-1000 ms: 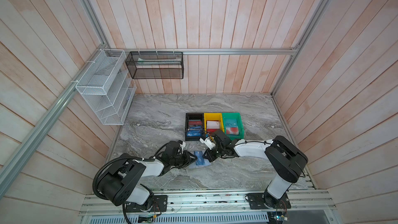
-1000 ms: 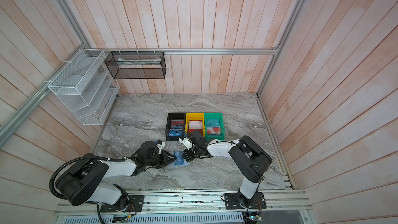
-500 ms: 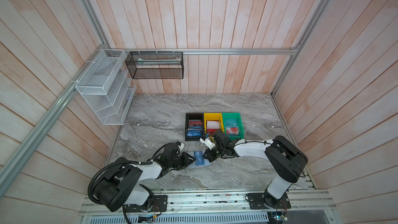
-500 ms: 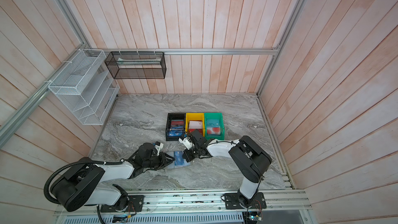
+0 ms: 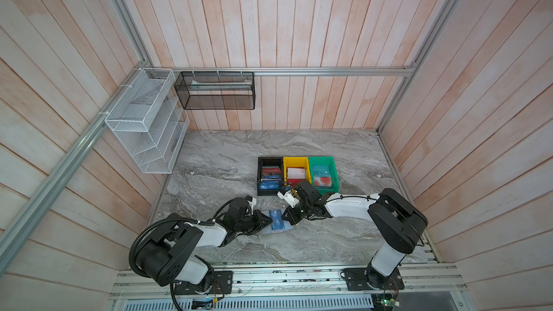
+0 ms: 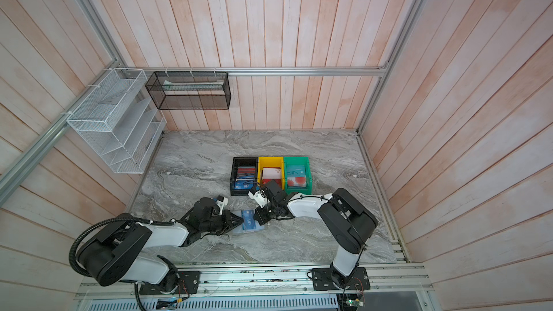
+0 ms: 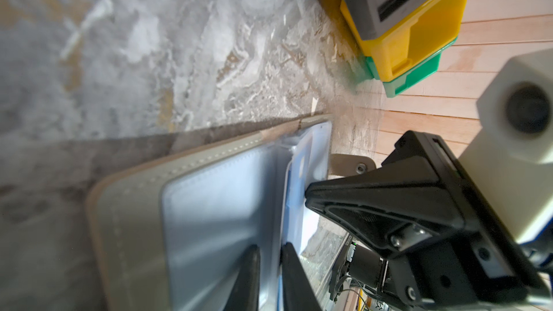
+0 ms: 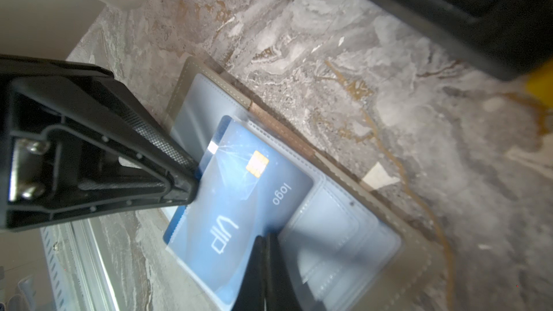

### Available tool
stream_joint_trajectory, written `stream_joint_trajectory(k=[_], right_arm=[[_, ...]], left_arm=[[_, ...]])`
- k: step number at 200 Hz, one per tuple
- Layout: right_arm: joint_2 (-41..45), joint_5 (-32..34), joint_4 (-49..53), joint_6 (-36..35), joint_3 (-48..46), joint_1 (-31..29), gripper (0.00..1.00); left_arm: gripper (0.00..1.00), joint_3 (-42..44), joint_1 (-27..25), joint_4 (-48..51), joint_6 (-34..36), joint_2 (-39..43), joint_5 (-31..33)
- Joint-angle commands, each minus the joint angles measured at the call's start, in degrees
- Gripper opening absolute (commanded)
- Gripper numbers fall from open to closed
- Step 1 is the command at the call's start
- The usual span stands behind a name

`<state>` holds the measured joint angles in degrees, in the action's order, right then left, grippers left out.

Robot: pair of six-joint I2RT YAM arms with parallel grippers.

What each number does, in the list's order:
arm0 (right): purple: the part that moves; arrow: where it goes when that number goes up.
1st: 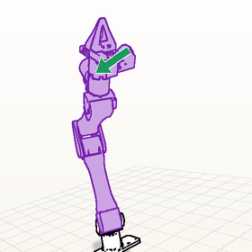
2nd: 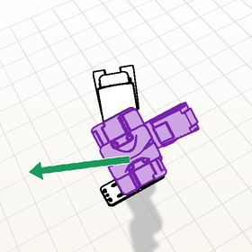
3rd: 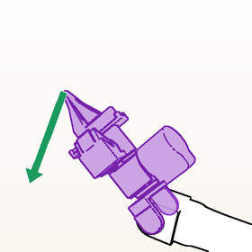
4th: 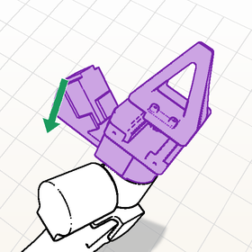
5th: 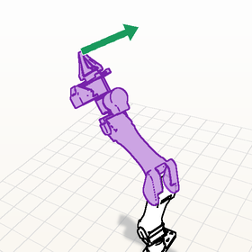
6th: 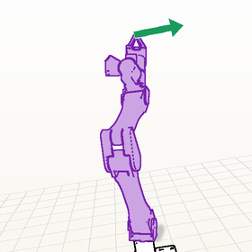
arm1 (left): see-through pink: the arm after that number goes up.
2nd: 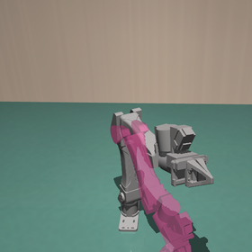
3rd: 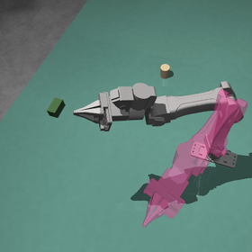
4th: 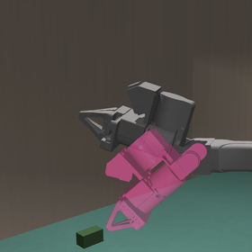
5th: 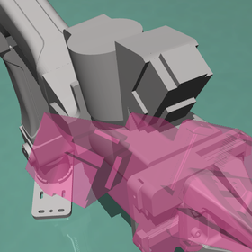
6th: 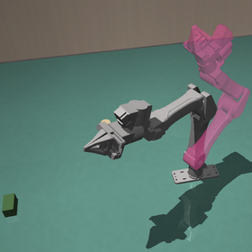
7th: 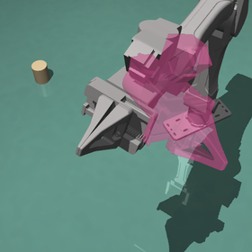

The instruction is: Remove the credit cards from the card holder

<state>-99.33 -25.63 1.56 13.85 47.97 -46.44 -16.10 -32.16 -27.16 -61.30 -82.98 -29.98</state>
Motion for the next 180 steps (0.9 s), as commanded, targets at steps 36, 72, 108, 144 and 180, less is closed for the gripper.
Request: stream_joint_trajectory(k=[36, 72, 108, 144, 180], right_arm=[[-2.2, 0.1, 6.4, -0.4, -0.2, -0.5, 0.00], [-2.1, 0.1, 6.4, -0.4, -0.2, -0.6, 0.00], [-2.2, 0.0, 6.4, -0.4, -0.3, -0.6, 0.00], [-2.5, -0.2, 6.5, -0.5, -0.3, -0.6, 0.00], [-2.6, -0.2, 6.6, -0.5, -0.4, -0.5, 0.00]], left_arm=[[0.16, -0.1, 0.0, 1.1, 0.5, 0.7, 0.7], [0.15, -1.2, 0.0, -0.8, 0.4, -1.5, -0.2], [0.13, -1.2, 0.0, -0.7, 0.5, -1.8, -0.4], [0.13, -1.3, -0.1, -1.1, 0.5, -2.3, -0.4], [0.12, -1.5, 0.0, -1.9, 0.4, -3.2, -0.7]])
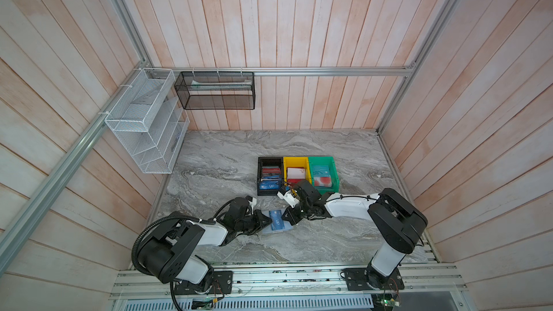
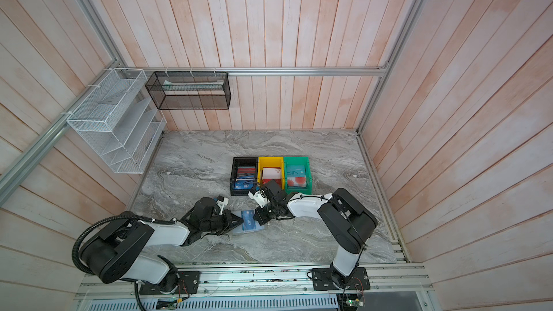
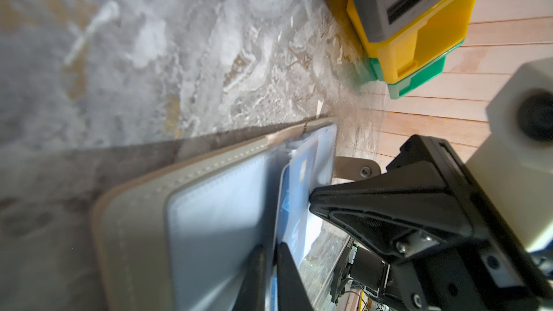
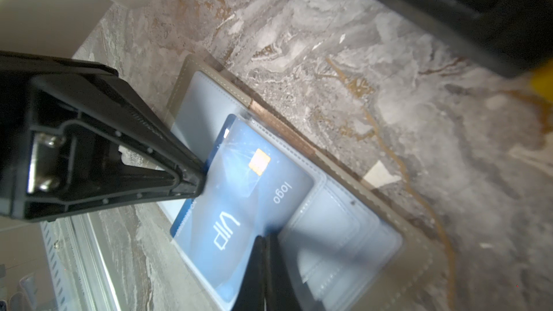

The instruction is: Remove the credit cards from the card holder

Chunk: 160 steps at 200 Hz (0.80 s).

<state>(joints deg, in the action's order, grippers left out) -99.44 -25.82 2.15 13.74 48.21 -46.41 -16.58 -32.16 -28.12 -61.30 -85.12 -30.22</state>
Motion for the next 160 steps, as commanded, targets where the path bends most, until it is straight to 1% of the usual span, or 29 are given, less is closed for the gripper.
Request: stream_joint_trajectory(k=[1, 31, 44, 114, 160], right_arm=[[-2.5, 0.0, 6.0, -0.4, -0.7, -0.6, 0.00], [-2.2, 0.2, 6.1, -0.3, -0.7, -0.5, 0.00], [-2.0, 0.3, 6.2, -0.3, -0.8, -0.5, 0.00], [-1.1, 0.6, 7.0, -0.6, -1.5, 0.4, 0.00], [-1.5, 0.3, 7.1, -0.5, -2.1, 1.0, 0.00]], left_arm=[[0.12, -1.0, 0.0, -0.9, 0.4, -1.0, -0.5], [0.05, -0.6, 0.0, -0.8, 0.4, -0.8, -0.4], [0.00, -0.4, 0.0, -0.5, 0.6, -0.5, -0.2], [0.00, 0.6, 0.2, 3.0, 1.9, 1.6, 0.5], [0.00, 3.4, 2.5, 5.1, 2.3, 4.4, 0.5]])
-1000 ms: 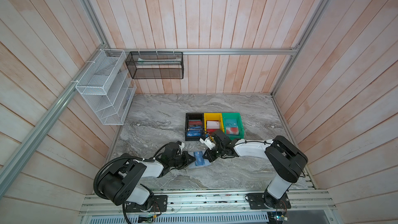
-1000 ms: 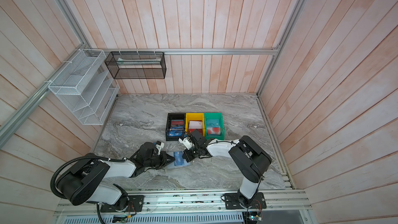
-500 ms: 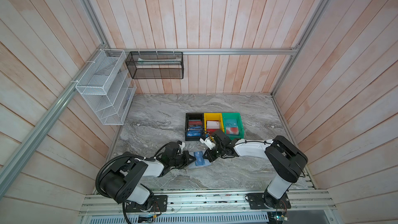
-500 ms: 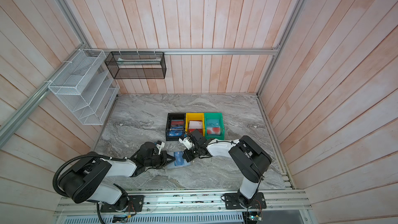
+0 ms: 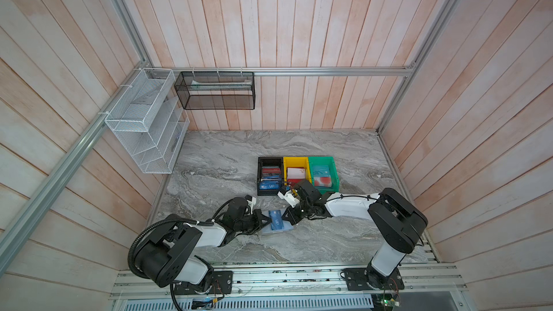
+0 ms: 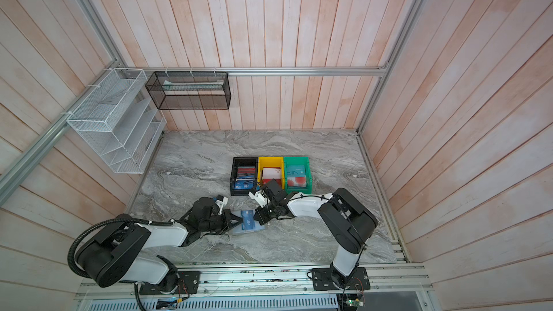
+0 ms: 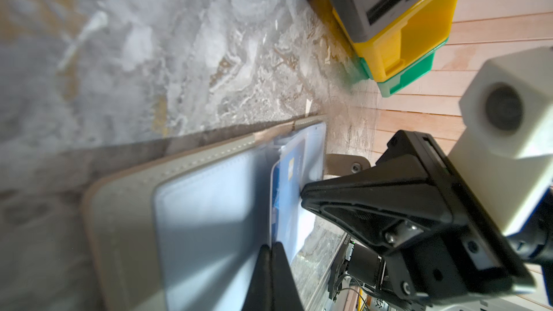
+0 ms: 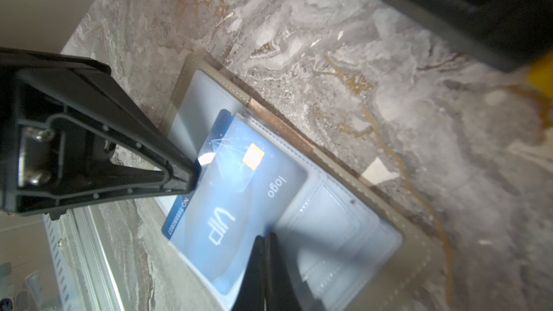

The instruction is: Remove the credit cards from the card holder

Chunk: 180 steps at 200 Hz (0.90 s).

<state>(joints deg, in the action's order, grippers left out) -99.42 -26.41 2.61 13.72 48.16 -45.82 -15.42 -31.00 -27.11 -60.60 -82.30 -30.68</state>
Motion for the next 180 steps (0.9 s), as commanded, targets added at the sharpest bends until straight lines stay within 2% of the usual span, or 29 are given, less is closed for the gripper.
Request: stream_joint_trajectory(k=[1, 56, 126, 156, 180], right_arm=[[-1.6, 1.0, 6.6, -0.4, -2.1, 0.4, 0.00], [-1.4, 0.8, 7.1, -0.4, -1.7, 0.6, 0.00], [3.1, -0.9, 12.2, -1.4, 2.5, 0.8, 0.00], [6.7, -7.5, 13.8, -1.5, 6.0, 2.2, 0.08], [8.3, -14.7, 14.6, -2.3, 8.3, 4.9, 0.15]], left_arm=[[0.00, 2.3, 1.4, 4.2, 1.6, 1.7, 0.9], [0.00, 4.0, 4.3, 9.8, 3.5, 7.8, 0.4], [0.00, 0.2, 7.0, 27.9, 5.8, 28.5, 4.5], [0.00, -0.5, 7.0, 25.9, 4.9, 31.1, 4.5], [0.00, 2.9, 7.0, 13.2, 1.6, 30.4, 2.3]])
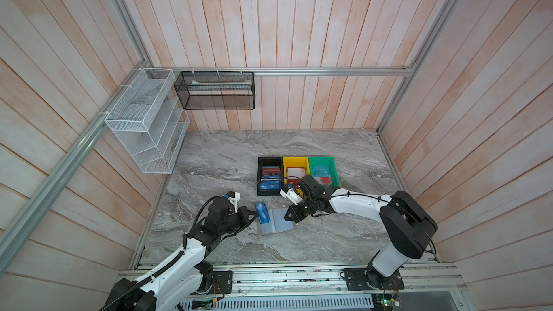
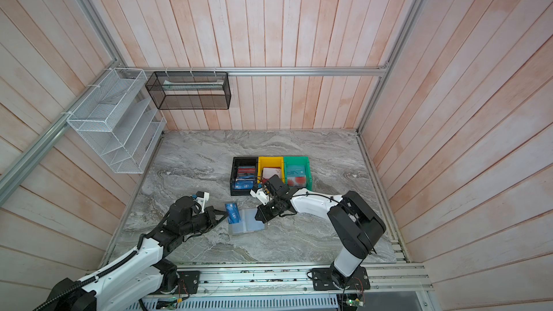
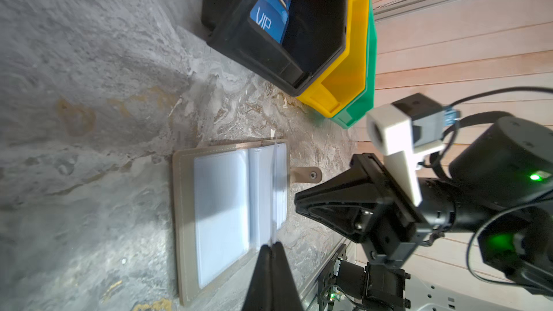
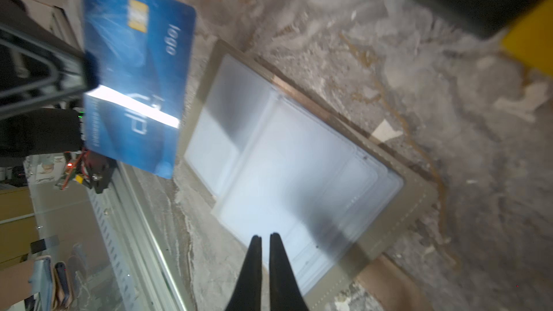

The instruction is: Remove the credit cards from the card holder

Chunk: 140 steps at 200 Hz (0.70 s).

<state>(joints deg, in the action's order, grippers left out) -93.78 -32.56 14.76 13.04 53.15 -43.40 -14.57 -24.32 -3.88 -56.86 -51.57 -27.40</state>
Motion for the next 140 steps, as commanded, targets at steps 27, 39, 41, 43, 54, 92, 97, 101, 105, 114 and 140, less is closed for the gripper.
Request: stream_joint_trajectory(k=[27, 39, 41, 43, 54, 92, 97, 101, 105, 114, 140], right_arm=[[1.6, -18.7, 3.1, -1.8, 5.9, 6.2, 0.34], [0.6, -21.9, 3.0, -2.2, 6.9, 7.1, 0.38], [0.4, -22.1, 3.0, -2.3, 7.1, 7.1, 0.39], [0.2, -22.3, 3.1, -2.4, 7.3, 7.2, 0.39], [-1.0, -22.2, 3.1, -2.7, 8.1, 7.2, 0.39], [-6.2, -24.6, 2.6, -3.4, 10.2, 7.2, 0.39], [-6.7, -25.1, 2.3, -3.4, 10.4, 7.2, 0.39], [-7.0, -25.6, 1.9, -3.3, 10.5, 7.4, 0.38], [-7.4, -26.1, 1.6, -3.2, 10.6, 7.3, 0.38], [-8.0, -26.9, 0.7, -2.8, 11.1, 7.3, 0.37], [-8.7, -29.2, -1.3, -1.5, 11.7, 7.2, 0.36]], left_arm=[[0.00, 4.3, 0.3, -24.1, -5.1, -3.7, -2.9], [0.00, 4.1, 0.2, -26.9, -5.2, -4.7, -2.9], [0.00, 4.1, 0.3, -27.3, -5.3, -4.8, -2.9], [0.00, 4.1, 0.3, -27.8, -5.3, -4.9, -2.8], [0.00, 4.2, 0.2, -29.8, -5.3, -5.2, -2.8], [0.00, 4.0, 0.2, -31.1, -5.5, -4.1, -2.7], [0.00, 4.1, 0.2, -31.2, -5.7, -4.0, -2.7], [0.00, 4.2, 0.2, -31.4, -5.7, -3.9, -2.7], [0.00, 4.3, 0.2, -31.4, -5.7, -3.8, -2.7], [0.00, 4.4, 0.2, -31.1, -5.8, -3.7, -2.5], [0.00, 4.8, 0.3, -30.8, -5.6, -3.7, -2.3]])
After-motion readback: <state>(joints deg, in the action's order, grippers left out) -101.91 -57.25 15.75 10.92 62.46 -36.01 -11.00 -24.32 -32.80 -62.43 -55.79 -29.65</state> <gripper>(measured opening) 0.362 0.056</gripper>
